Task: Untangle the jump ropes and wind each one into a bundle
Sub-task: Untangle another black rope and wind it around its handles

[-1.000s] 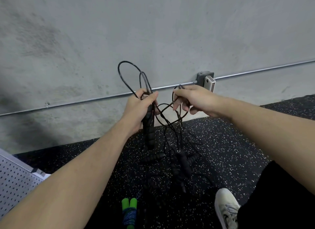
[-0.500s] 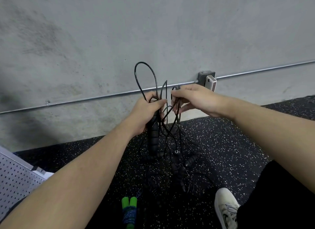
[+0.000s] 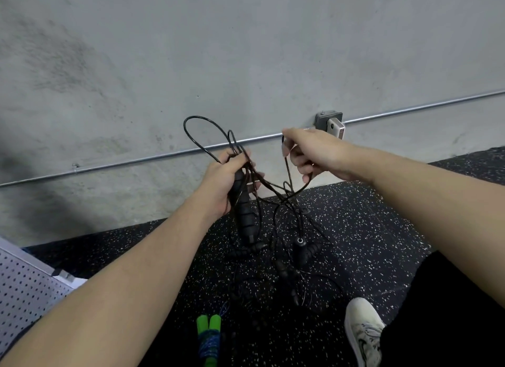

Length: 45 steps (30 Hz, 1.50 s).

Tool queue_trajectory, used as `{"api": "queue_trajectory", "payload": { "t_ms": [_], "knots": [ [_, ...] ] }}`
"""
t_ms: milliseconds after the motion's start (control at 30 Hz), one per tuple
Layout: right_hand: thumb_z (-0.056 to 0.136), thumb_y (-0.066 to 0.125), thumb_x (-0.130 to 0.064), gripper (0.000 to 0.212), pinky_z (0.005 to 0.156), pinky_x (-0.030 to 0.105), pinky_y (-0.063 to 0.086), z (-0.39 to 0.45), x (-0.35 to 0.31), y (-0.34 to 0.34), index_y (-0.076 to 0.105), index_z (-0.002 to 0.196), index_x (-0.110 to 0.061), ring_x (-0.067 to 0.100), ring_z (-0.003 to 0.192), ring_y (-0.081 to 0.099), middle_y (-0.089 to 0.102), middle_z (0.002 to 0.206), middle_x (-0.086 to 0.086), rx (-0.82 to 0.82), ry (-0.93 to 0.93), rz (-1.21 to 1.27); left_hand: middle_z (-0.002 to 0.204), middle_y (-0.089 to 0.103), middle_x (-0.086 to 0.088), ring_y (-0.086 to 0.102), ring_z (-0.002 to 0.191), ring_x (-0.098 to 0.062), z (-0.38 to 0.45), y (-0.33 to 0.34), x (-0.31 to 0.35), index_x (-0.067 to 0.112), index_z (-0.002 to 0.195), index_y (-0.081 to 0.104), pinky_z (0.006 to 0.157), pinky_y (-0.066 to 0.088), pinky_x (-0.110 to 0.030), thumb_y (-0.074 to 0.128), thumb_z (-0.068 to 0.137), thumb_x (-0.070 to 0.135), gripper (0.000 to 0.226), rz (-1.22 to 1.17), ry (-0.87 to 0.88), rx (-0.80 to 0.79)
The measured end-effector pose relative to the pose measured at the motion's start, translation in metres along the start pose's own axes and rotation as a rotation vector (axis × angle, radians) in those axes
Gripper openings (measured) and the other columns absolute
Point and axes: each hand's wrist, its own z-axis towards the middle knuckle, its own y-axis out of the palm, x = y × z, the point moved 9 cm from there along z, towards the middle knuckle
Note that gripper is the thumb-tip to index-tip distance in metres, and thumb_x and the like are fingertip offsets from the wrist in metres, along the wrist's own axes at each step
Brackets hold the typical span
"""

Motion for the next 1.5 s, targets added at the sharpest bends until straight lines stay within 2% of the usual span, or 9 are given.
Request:
{"api": "queue_trajectory", "payload": {
  "t_ms": [100,300,467,567,733,900,1033,1233,1500],
  "knots": [
    [0.095,0.034,-0.02,0.018,0.053,0.031,0.051,0.001,0.008,-0.006,0.047,0.083,-0.016,0.014,0.041,0.032,0.035,0.053,-0.003,0.059,0.084,0.091,0.069,0.062,0.0,0.067,0.056,-0.019,0.003,-0.002,0.0,0.016,0.093,0.053,0.043,0.051,-0.024,0.061,0.101,0.016,0.011,-0.093,0.002,0.023],
    [0.108,0.037,-0.015,0.023,0.062,0.037,0.063,-0.007,0.052,-0.016,0.045,0.125,-0.002,0.013,0.051,0.054,0.048,0.063,0.003,-0.018,0.356,0.002,0.074,0.062,-0.002,0.067,0.057,-0.019,-0.001,0.0,0.005,0.017,0.089,0.054,0.041,0.047,-0.021,0.061,0.101,0.019,0.014,-0.128,0.002,-0.015],
    [0.095,0.064,-0.037,0.057,0.097,0.04,0.05,-0.001,0.04,-0.048,0.044,0.146,-0.02,0.031,0.117,0.057,0.054,0.138,0.011,0.206,0.22,-0.608,0.074,0.066,0.002,0.069,0.059,-0.019,0.0,0.001,0.01,0.019,0.09,0.059,0.042,0.049,-0.022,0.065,0.098,0.023,0.011,-0.075,0.032,-0.01],
    [0.095,0.063,-0.039,0.02,0.087,0.03,0.052,-0.001,0.01,-0.034,0.072,0.112,-0.035,0.017,0.101,0.063,0.071,0.114,-0.003,0.219,-0.001,-0.501,0.077,0.066,0.002,0.068,0.059,-0.018,-0.001,0.003,0.008,0.02,0.094,0.063,0.043,0.048,-0.022,0.066,0.097,0.024,0.006,-0.028,0.037,-0.023],
    [0.102,0.05,-0.028,0.023,0.071,0.025,0.045,-0.008,0.001,0.036,0.071,0.112,-0.028,0.01,0.084,0.054,0.07,0.097,-0.008,-0.114,-0.076,-0.229,0.078,0.07,-0.002,0.068,0.059,-0.02,-0.007,0.016,0.009,0.022,0.101,0.067,0.042,0.045,-0.023,0.073,0.088,0.03,0.016,0.05,0.064,-0.052],
    [0.095,0.054,-0.043,0.023,0.059,0.024,0.037,-0.001,0.002,0.032,0.07,0.096,-0.027,0.01,0.07,0.044,0.06,0.078,-0.007,-0.004,0.042,0.114,0.089,0.069,-0.005,0.064,0.055,-0.02,-0.009,0.013,0.016,0.027,0.101,0.075,0.043,0.044,-0.024,0.074,0.091,0.018,0.013,0.134,0.136,-0.001],
    [0.086,0.075,-0.041,0.019,0.054,0.019,0.043,-0.007,-0.012,0.015,0.076,0.085,-0.022,0.007,0.064,0.051,0.064,0.073,-0.005,0.127,-0.067,-0.126,0.069,0.065,0.002,0.063,0.054,-0.014,-0.014,0.017,0.01,0.035,0.113,0.075,0.046,0.046,-0.025,0.073,0.094,0.016,0.027,0.22,0.139,-0.014],
    [0.085,0.073,-0.025,0.01,0.055,0.023,0.04,-0.01,-0.025,0.003,0.077,0.076,-0.02,0.005,0.054,0.045,0.062,0.062,0.003,0.331,-0.171,-0.131,0.081,0.069,-0.003,0.068,0.06,-0.023,-0.012,0.017,0.001,0.027,0.124,0.071,0.044,0.045,-0.024,0.072,0.093,0.012,0.034,0.16,0.089,0.011],
    [0.094,0.067,-0.026,0.011,0.063,0.024,0.047,-0.012,-0.03,0.014,0.072,0.086,-0.02,0.005,0.063,0.049,0.065,0.071,-0.01,0.269,-0.257,0.071,0.071,0.067,-0.001,0.059,0.052,-0.013,-0.013,0.03,-0.019,0.032,0.109,0.074,0.047,0.047,-0.02,0.074,0.092,0.011,0.027,0.56,-0.025,-0.22]
  ]
}}
